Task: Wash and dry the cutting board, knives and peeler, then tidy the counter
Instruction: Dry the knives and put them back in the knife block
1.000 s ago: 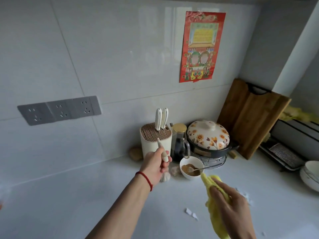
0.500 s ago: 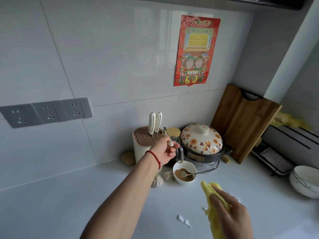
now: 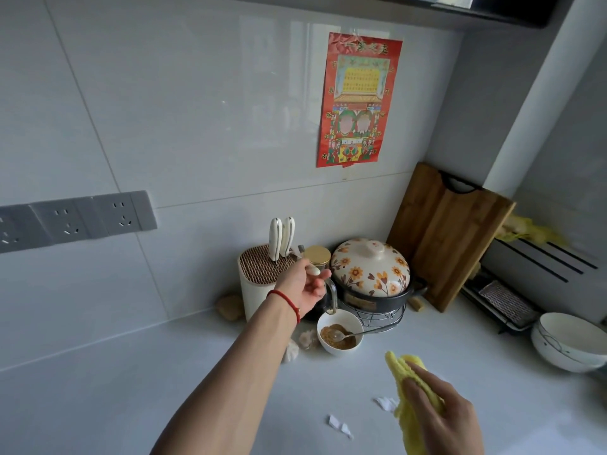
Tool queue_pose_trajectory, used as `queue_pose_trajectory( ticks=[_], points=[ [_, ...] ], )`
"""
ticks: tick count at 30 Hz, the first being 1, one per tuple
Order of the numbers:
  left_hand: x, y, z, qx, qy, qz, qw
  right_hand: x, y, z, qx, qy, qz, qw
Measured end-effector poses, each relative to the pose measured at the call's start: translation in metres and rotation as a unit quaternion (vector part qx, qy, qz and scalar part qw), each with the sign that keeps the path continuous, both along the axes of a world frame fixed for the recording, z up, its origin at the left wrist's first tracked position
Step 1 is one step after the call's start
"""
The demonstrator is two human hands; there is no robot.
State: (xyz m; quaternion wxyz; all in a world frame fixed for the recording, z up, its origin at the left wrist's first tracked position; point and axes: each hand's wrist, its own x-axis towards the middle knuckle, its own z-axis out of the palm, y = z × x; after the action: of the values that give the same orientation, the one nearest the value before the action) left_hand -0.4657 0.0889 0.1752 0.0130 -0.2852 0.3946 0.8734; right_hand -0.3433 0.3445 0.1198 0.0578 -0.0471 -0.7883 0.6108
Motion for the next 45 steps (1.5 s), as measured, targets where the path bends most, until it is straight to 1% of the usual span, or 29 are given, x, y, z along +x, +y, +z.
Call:
queue_pose_trajectory(
  ticks=[4, 9, 13, 16, 19, 22, 24, 32, 34, 37, 39, 43, 45],
  points=[
    [-0.011, 0.000, 0.014, 0.028, 0.025, 0.005, 0.999, -0.001, 0.001, 0.003, 0.007, -0.002, 0.000, 1.000],
    [-0.027, -0.018, 0.027, 0.111, 0.031, 0.024, 0.993, 0.004, -0.001, 0.006, -0.017, -0.027, 0.010, 0.999],
    [-0.028, -0.028, 0.028, 0.118, 0.040, 0.037, 0.992, 0.006, -0.003, 0.008, -0.026, -0.035, 0.011, 0.999],
    [-0.021, -0.032, 0.027, 0.133, 0.083, 0.019, 0.988, 0.009, -0.005, 0.010, -0.040, -0.037, 0.017, 0.998],
    [-0.018, -0.035, 0.033, 0.105, 0.095, 0.000, 0.990, 0.011, -0.004, 0.010, -0.031, -0.037, 0.028, 0.998],
    [-0.018, -0.034, 0.044, 0.036, 0.073, -0.007, 0.997, 0.012, -0.001, 0.008, -0.020, -0.035, 0.017, 0.999],
    [-0.019, -0.035, 0.053, 0.020, 0.060, -0.012, 0.998, 0.014, 0.001, 0.006, -0.018, -0.031, 0.012, 0.999],
    [-0.032, -0.049, 0.082, 0.070, 0.007, 0.004, 0.998, 0.019, 0.005, 0.000, -0.023, -0.035, -0.010, 0.999],
    [-0.029, -0.048, 0.084, 0.058, 0.010, 0.009, 0.998, 0.021, 0.007, 0.000, -0.026, -0.037, -0.011, 0.999],
    [-0.022, -0.045, 0.080, 0.049, 0.037, 0.000, 0.998, 0.020, 0.010, -0.001, -0.023, -0.042, -0.007, 0.999],
    [-0.019, -0.041, 0.076, 0.026, 0.049, 0.006, 0.998, 0.020, 0.011, -0.001, -0.025, -0.047, -0.003, 0.999],
    [-0.019, -0.038, 0.075, -0.038, 0.045, 0.008, 0.998, 0.020, 0.017, -0.003, -0.024, -0.049, -0.001, 0.999],
    [-0.019, -0.039, 0.073, -0.100, 0.043, -0.002, 0.994, 0.021, 0.020, -0.004, -0.018, -0.050, 0.000, 0.999]
  ],
)
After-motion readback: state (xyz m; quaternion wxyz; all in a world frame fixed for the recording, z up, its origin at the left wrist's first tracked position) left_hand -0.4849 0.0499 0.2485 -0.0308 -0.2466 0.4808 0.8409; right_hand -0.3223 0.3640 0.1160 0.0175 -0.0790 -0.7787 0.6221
